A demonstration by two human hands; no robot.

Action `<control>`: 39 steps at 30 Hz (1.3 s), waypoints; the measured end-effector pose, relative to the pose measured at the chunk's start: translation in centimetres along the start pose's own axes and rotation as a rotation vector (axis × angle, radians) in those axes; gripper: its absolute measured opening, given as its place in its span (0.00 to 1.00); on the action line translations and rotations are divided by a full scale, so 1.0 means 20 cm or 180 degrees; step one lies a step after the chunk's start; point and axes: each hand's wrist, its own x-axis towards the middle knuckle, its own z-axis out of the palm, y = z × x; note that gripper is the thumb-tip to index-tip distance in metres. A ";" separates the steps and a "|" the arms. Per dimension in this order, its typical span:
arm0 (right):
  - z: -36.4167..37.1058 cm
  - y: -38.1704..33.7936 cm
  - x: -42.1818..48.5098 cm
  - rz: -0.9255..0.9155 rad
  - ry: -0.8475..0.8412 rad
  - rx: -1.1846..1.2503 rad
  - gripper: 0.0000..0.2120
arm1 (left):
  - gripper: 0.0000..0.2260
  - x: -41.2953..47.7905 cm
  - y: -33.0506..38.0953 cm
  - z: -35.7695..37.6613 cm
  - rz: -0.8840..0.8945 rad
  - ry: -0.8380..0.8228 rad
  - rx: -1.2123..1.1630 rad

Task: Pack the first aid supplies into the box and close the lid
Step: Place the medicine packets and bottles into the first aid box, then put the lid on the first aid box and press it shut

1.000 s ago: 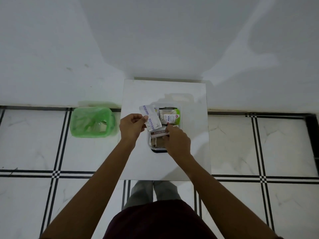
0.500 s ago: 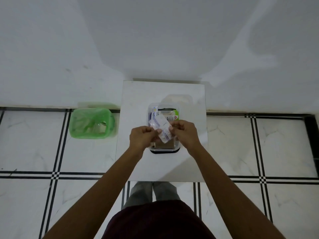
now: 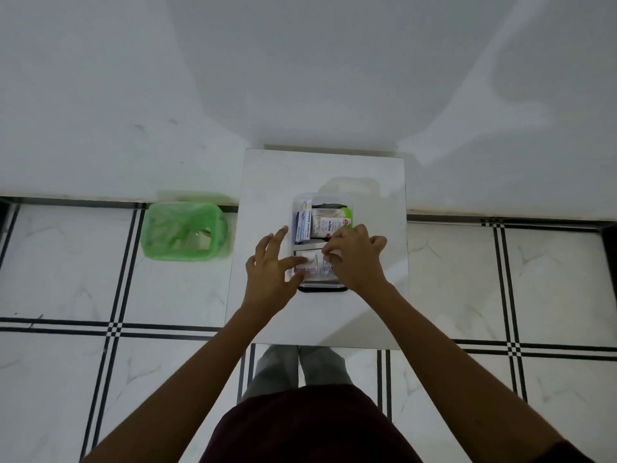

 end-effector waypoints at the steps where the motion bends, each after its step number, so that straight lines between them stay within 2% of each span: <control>1: 0.01 0.01 -0.02 -0.0040 0.0064 -0.0027 0.05 | 0.12 0.00 -0.01 0.01 -0.0031 0.0013 -0.0173; 3: 0.03 0.04 -0.05 0.0071 0.0185 0.0265 0.05 | 0.15 0.01 0.00 0.01 -0.0187 0.0163 -0.0742; 6: 0.01 0.07 -0.08 0.0608 0.0718 0.1284 0.06 | 0.22 0.04 0.03 -0.01 -0.1059 0.0444 -0.1770; 8: 0.01 0.12 -0.08 0.1238 0.1077 0.1643 0.05 | 0.25 0.09 0.02 -0.04 -0.1600 -0.0028 -0.2217; 10: 0.04 0.17 -0.06 0.1993 0.0543 0.1602 0.08 | 0.22 0.13 0.01 -0.08 -0.1751 -0.0732 -0.2408; 12: 0.10 0.20 -0.05 0.2233 -0.0191 0.1538 0.09 | 0.21 0.16 0.02 -0.12 -0.1538 -0.0998 -0.2149; 15: 0.14 0.19 -0.04 0.2125 -0.0315 0.1491 0.09 | 0.19 0.15 0.06 -0.18 -0.1323 -0.0851 -0.1734; 18: 0.20 0.20 -0.04 0.1891 -0.0534 0.1357 0.07 | 0.17 0.11 0.03 -0.23 -0.1296 -0.0608 -0.1807; 21: 0.24 0.24 -0.04 0.1823 -0.0780 0.1287 0.12 | 0.16 0.06 -0.01 -0.28 -0.1310 -0.0350 -0.1856; 23: 0.22 0.27 -0.02 0.1865 -0.0804 0.1398 0.12 | 0.15 0.04 -0.03 -0.31 -0.1373 -0.0199 -0.1981; 26: 0.07 0.30 -0.04 0.1979 -0.0405 0.1830 0.07 | 0.16 0.03 -0.06 -0.32 -0.1480 -0.0098 -0.2079; 31: -0.24 0.19 -0.06 0.1343 0.0613 0.1915 0.07 | 0.17 0.05 -0.09 -0.26 -0.1521 -0.0206 -0.2110; 33: -0.29 0.08 -0.05 0.0920 0.0721 0.1829 0.10 | 0.17 0.06 -0.08 -0.22 -0.1522 -0.0292 -0.2138; 37: -0.18 -0.13 -0.03 0.0171 0.0539 0.1217 0.14 | 0.17 0.08 -0.03 -0.16 -0.1447 -0.0435 -0.2195; 39: -0.10 -0.20 -0.03 -0.0183 0.0678 0.0938 0.13 | 0.18 0.08 -0.02 -0.15 -0.1549 -0.0515 -0.2345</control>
